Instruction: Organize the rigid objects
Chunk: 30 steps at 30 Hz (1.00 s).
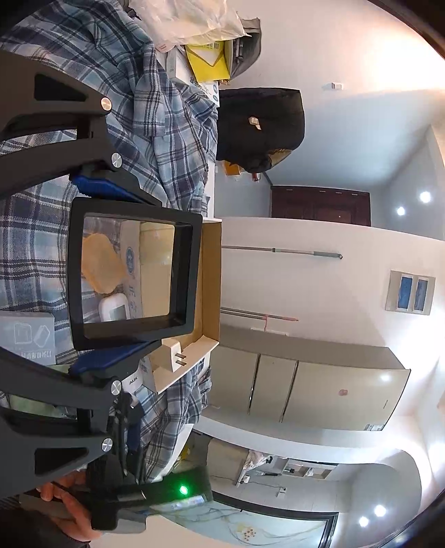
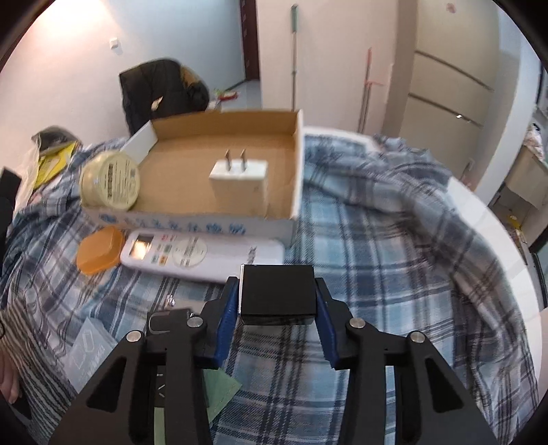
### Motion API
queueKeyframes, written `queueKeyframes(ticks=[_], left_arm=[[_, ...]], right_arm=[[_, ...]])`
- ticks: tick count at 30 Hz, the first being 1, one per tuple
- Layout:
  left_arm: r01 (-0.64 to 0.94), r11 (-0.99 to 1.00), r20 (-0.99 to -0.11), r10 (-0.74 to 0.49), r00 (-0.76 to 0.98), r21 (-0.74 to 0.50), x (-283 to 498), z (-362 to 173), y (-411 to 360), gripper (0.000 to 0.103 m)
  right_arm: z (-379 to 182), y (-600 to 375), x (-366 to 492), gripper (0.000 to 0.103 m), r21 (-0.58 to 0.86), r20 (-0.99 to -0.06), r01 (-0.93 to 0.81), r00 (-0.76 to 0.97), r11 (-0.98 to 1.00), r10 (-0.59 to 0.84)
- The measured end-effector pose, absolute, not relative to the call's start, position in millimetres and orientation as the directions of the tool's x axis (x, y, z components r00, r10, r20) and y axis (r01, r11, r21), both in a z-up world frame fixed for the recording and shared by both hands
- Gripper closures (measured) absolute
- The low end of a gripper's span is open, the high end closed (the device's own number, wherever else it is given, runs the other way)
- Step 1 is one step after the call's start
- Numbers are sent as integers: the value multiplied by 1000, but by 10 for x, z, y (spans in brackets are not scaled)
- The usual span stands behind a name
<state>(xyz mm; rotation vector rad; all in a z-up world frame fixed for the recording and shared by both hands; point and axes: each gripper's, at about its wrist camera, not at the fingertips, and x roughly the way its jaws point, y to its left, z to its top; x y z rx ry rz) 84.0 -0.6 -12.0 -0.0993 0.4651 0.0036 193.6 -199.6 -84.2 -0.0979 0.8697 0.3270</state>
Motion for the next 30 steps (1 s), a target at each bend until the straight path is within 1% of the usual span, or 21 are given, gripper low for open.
queueKeyframes(ticks=[5, 10, 14, 18, 21, 23, 25, 28, 30], left_arm=[[-44, 997, -451, 12, 893, -60, 843, -15, -36, 31], [-46, 998, -451, 18, 893, -52, 828, 162, -45, 31], [-56, 998, -453, 32, 891, -41, 854, 341, -33, 31], [-55, 996, -414, 19, 910, -76, 918, 587, 33, 31], [-52, 998, -422, 29, 906, -44, 1069, 774, 2, 31], [-64, 998, -426, 51, 903, -17, 1225, 896, -34, 31], [-62, 998, -443, 42, 896, -30, 1399, 1035, -43, 31], [-68, 991, -431, 12, 902, -116, 1551, 1220, -4, 31], [-67, 985, -417, -7, 909, -161, 1587, 1247, 7, 31]], right_arm=[[-695, -2118, 1918, 62, 70, -719, -286, 650, 956, 246], [-593, -2200, 1897, 62, 98, -689, -270, 676, 958, 260], [-478, -2221, 1844, 62, 84, -672, -220, 707, 972, 219], [-203, -2243, 1774, 62, 94, -633, -217, 740, 972, 227], [28, -2217, 1780, 62, 93, -609, -230, 756, 969, 239], [138, -2151, 1840, 62, 89, -611, -242, 753, 966, 245], [203, -2029, 1940, 62, 75, -633, -255, 735, 964, 244], [196, -1880, 2082, 62, 104, -661, -271, 700, 957, 270], [100, -1787, 2182, 62, 119, -702, -272, 657, 955, 275]])
